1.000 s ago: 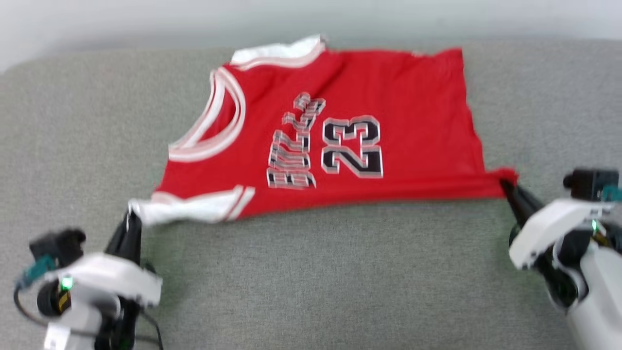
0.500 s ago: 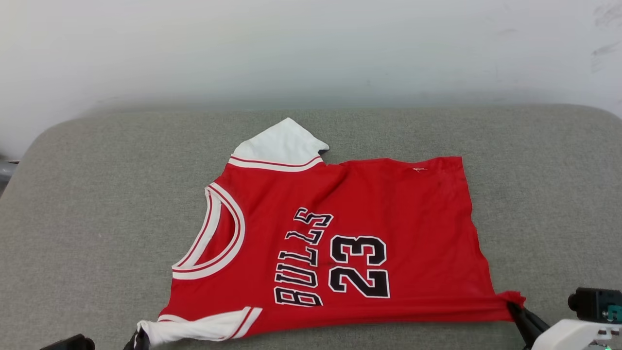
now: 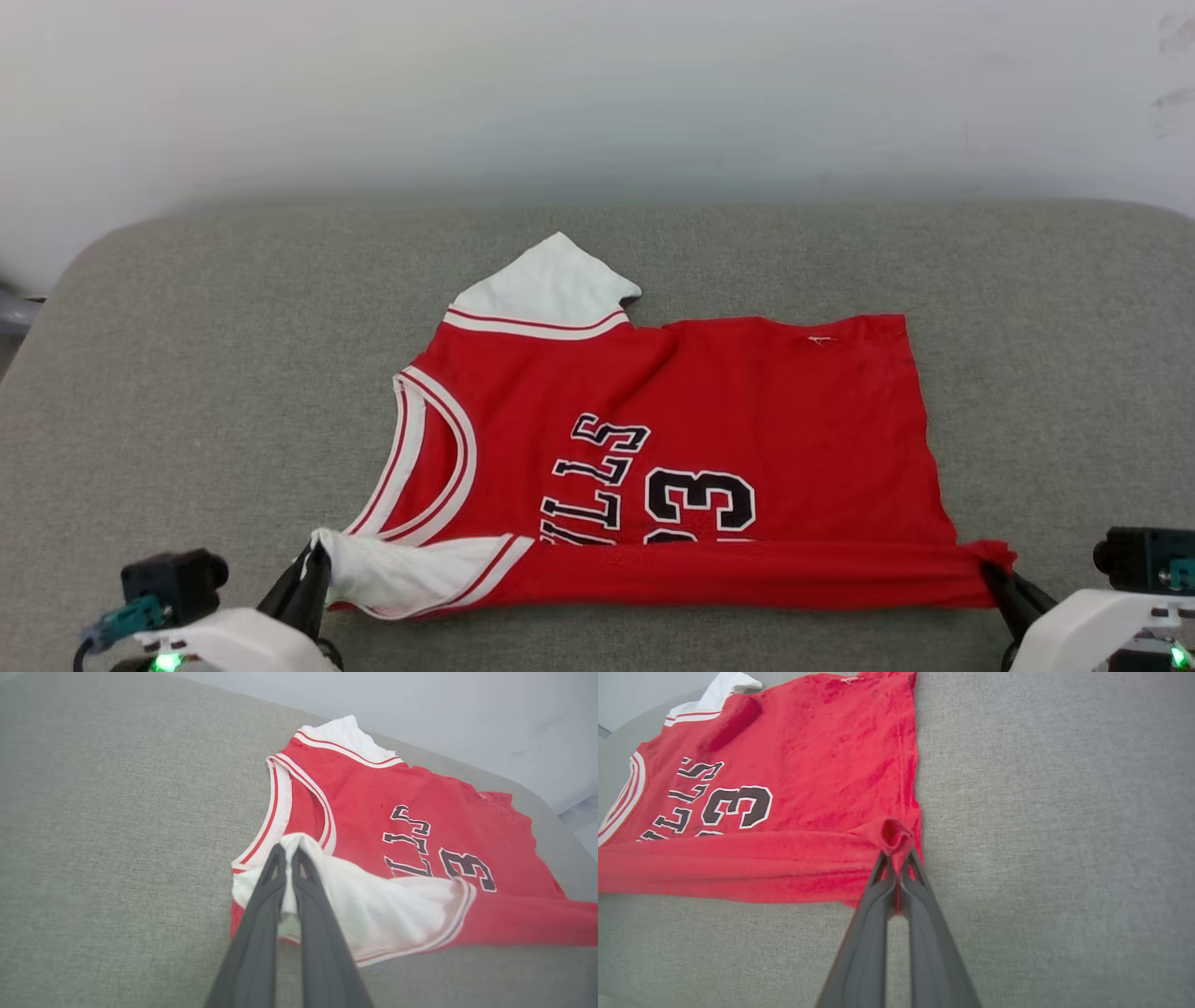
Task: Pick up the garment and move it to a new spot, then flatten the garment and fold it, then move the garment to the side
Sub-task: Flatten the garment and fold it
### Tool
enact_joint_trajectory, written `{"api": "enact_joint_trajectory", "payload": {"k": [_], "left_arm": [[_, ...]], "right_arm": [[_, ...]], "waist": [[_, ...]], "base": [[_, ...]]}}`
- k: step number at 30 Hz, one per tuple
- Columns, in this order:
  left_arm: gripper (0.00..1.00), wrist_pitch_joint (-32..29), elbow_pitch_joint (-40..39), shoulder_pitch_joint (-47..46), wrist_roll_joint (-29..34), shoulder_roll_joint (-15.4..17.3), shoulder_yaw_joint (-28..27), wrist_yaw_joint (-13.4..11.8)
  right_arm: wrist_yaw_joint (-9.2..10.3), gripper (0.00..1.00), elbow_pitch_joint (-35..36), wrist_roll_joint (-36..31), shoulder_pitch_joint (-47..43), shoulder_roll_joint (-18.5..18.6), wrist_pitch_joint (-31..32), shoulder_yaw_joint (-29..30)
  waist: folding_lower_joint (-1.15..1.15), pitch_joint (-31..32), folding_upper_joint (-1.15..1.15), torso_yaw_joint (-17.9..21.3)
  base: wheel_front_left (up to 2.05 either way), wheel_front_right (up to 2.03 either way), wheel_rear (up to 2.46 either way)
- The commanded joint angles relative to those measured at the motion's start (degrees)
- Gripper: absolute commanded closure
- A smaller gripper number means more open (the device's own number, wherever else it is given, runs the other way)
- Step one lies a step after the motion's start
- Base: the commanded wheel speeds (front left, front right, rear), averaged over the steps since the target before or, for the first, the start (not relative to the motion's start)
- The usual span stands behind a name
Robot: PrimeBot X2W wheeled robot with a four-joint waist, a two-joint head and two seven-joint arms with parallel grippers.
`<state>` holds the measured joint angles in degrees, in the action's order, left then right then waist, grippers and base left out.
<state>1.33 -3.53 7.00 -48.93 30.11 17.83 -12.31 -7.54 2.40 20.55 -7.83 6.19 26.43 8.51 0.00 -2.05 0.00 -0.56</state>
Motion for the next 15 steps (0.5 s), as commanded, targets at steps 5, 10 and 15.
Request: {"api": "enact_joint_trajectory", "payload": {"k": [5,10,15], "left_arm": [[1.00,-0.80,4.27,-8.76,1.71,-0.50,1.97,3.24],[1.00,-0.37,9.77,-15.06,2.45,-1.48,3.08,5.85],[1.00,-0.04,16.07,-18.06,1.52,-3.66,4.22,8.18]], "right_arm": [[0.09,1.00,-2.63,-1.27,6.19,-0.30,0.26,-1.21],[0.08,1.00,-6.66,-1.77,11.41,0.45,-0.52,-3.71],[0.08,1.00,-11.36,-1.76,14.82,0.93,-2.53,-5.58]], "waist": [[0.00,-4.83,0.00,0.45],[0.00,-8.66,0.00,0.75],[0.00,-10.20,0.00,0.75]], "base": [[0.00,0.00,0.00],[0.00,0.00,0.00],[0.00,0.00,0.00]]}}
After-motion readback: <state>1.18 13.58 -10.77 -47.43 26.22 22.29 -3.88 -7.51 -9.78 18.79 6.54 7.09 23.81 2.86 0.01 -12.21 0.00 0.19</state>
